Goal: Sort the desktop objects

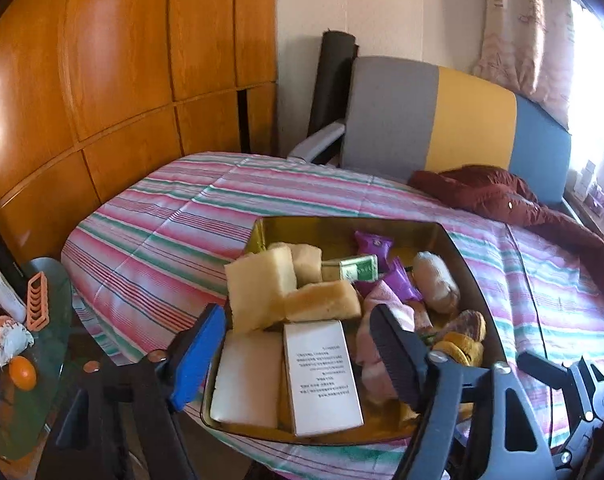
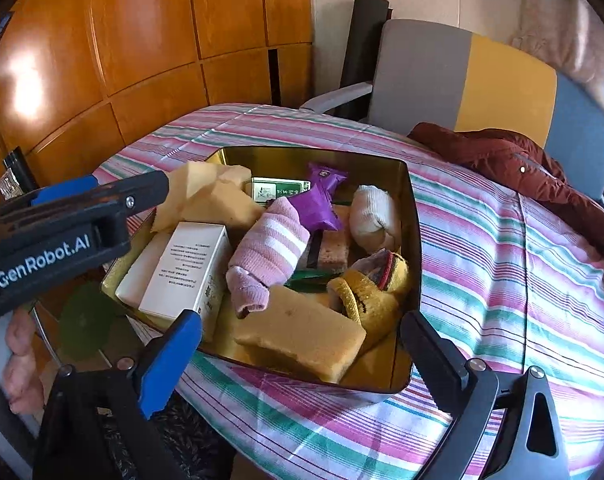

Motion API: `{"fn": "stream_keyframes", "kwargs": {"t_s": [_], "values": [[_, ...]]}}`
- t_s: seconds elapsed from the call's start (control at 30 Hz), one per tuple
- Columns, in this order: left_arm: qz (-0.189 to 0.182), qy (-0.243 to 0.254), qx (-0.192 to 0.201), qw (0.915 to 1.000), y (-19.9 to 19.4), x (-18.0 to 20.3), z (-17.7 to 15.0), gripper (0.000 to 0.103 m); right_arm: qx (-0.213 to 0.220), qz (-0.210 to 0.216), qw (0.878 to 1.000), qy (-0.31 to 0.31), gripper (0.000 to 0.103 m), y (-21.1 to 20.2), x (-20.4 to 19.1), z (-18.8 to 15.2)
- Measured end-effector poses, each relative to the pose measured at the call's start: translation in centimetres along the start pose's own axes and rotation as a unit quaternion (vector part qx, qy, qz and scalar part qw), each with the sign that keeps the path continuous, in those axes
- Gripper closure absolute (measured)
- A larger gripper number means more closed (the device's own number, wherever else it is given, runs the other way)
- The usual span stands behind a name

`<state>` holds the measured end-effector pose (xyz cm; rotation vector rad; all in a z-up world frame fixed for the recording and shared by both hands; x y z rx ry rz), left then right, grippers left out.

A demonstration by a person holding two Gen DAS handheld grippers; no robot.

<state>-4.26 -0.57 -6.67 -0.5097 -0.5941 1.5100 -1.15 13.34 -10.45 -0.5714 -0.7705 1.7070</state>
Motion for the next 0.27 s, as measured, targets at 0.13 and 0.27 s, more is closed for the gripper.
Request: {"fn": "stream_keyframes", "kwargs": {"t_s": [0.13,0.27], "values": [[0.006,-0.003,0.001,1.0000,0.24,-0.38,0.04,0.038,-0.002,-0.002,1.000,-0.003,0.003,0.18,0.01,-0.01],[0.003,-0.001,-0.005,1.0000,0.57,-0.34,0.05,0.038,0.007,-0.006,1.000,0.003,0.003,-0.11,0.45,0.30]]}}
Point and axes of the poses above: each gripper's, at about its wrist camera, not at the fingertips, and y roughly the way its jaws point, x to its right, z to its top, the point moved 9 cm from there along y, roughly the way its jaws point, and after that the axes turned 3 degrees about -z, right-handed, at the moved point
